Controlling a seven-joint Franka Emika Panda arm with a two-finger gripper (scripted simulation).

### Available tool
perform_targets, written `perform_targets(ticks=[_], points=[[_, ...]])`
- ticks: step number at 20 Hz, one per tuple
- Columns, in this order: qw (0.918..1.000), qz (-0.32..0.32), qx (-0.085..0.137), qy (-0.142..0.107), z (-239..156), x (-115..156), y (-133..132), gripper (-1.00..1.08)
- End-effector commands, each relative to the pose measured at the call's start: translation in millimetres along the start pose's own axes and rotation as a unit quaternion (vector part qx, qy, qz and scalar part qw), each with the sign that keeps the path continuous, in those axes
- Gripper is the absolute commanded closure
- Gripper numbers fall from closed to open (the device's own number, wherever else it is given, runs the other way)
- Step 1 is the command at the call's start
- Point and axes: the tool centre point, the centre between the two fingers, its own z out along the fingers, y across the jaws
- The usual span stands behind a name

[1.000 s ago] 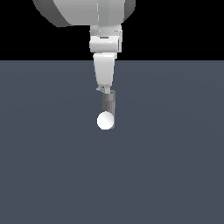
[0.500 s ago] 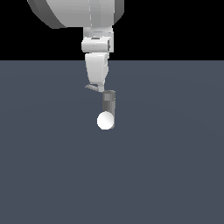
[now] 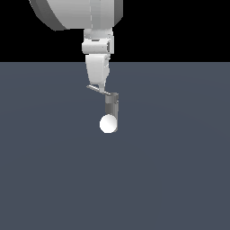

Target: Turn on the faucet by rotating a designated handle.

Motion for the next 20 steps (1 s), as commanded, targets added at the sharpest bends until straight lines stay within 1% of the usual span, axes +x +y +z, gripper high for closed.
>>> perform_targets(ticks=[1, 20], points=[[1.0, -0.008, 0.001, -0.003, 4, -12, -9, 1.08], [0.9993, -0.035, -0.007, -0.008, 14, -54, -53, 1.08]])
